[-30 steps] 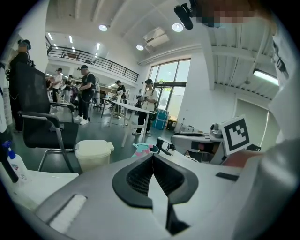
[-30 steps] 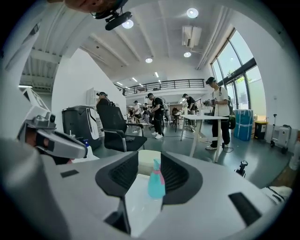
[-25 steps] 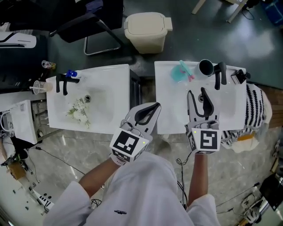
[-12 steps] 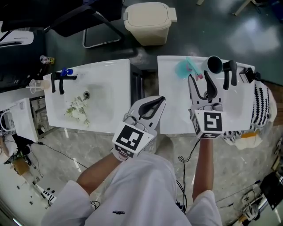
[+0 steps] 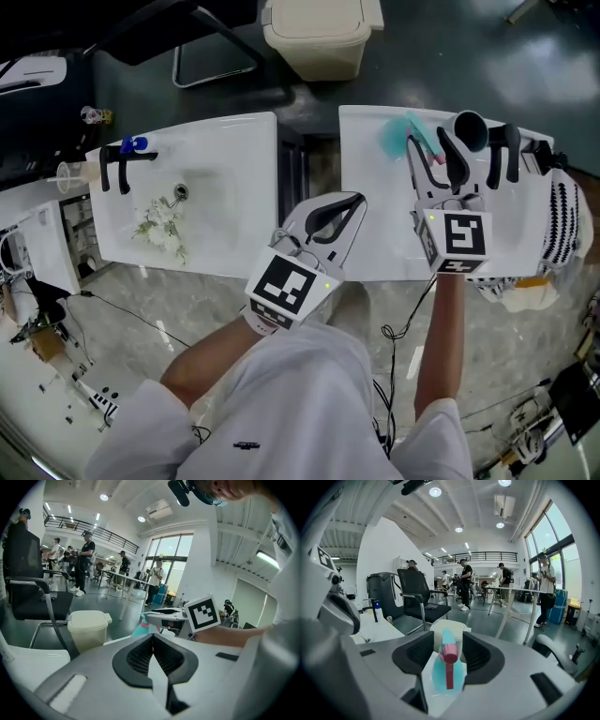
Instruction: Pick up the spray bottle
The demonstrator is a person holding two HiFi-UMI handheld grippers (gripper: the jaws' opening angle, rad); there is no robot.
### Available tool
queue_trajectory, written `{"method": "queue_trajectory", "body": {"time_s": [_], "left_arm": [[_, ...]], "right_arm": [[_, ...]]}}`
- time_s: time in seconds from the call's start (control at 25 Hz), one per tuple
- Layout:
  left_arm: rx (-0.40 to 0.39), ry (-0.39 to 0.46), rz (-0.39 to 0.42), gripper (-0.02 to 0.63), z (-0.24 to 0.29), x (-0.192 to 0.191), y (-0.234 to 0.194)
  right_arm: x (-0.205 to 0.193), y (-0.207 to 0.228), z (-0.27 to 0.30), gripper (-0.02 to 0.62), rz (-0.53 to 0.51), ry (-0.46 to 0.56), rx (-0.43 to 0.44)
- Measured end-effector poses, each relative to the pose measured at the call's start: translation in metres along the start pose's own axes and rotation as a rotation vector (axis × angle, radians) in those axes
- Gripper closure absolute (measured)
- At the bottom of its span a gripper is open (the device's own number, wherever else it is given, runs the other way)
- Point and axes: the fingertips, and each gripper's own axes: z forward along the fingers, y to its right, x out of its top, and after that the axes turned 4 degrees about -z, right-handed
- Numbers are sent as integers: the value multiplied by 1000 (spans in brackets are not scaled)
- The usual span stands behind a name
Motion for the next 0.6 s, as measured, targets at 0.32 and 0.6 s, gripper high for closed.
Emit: {"method": "queue_trajectory", "body": {"time_s": [0.32, 0.6], "left_arm": [[-3, -12, 1, 600, 2, -6, 2], [-21, -27, 9, 600, 1, -11, 9]], "right_arm": [[-10, 0, 11, 420, -12, -36, 41], [-12, 0, 15, 512, -16, -38, 58]]}}
